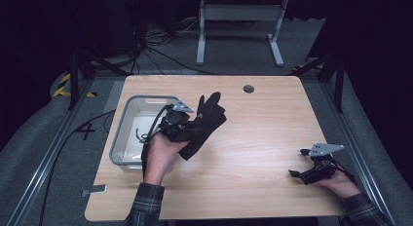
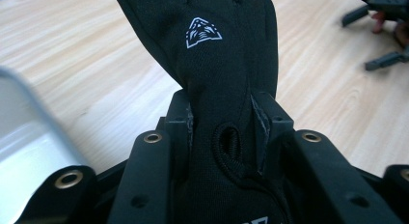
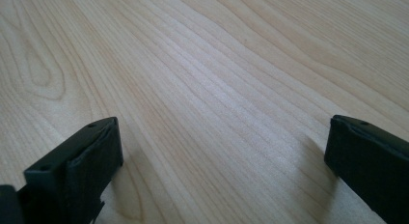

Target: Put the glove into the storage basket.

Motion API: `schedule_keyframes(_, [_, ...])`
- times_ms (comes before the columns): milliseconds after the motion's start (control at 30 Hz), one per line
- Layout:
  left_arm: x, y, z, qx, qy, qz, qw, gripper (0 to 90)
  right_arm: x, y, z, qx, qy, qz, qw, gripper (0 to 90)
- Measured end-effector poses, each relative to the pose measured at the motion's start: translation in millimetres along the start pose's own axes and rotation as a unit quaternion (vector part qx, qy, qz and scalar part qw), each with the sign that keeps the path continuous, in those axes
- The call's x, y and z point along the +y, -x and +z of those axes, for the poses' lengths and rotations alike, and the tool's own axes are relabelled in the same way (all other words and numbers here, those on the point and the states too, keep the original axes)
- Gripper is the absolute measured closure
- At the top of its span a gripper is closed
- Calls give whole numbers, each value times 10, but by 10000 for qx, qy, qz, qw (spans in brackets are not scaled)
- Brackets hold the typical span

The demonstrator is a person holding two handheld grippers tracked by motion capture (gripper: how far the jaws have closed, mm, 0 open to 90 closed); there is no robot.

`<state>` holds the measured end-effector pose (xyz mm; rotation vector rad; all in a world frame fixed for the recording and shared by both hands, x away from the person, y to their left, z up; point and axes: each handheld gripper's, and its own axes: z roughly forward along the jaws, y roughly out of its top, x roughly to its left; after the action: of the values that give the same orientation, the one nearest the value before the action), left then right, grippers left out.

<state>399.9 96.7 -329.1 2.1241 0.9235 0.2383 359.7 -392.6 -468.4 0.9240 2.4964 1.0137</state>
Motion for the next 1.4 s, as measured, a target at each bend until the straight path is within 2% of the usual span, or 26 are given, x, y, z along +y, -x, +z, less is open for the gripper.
schedule_keyframes(267, [-169, -300, -226, 389, 179, -359, 9984, 657, 0, 0, 0, 0, -1, 1, 10000, 3])
schedule_keyframes(533, [-381, -584, -326, 687, 236, -781, 9943, 657, 0, 0, 0, 0, 1, 0, 10000, 3])
schedule_keyframes(800, [-565, -828, -294, 941, 58, -1057, 9899, 657, 0, 0, 0, 0, 0, 0, 10000, 3])
schedule_keyframes(967, [-650, -959, -222, 1014, -176, -1161, 9879, 656, 1, 1, 1, 6, 0, -6, 10000, 3])
schedule_keyframes(1267, [-743, -1069, -68, 1052, -533, -1230, 9854, 650, 2, 1, 2, 9, 2, -8, 10000, 3])
schedule_keyframes(1300, [-740, -1073, -50, 1081, -582, -1275, 9842, 647, 2, 1, 2, 9, 1, -9, 10000, 3])
schedule_keyframes(1400, [-733, -1082, -41, 1081, -590, -1217, 9849, 643, 2, 1, 3, 11, 3, -10, 10000, 3])
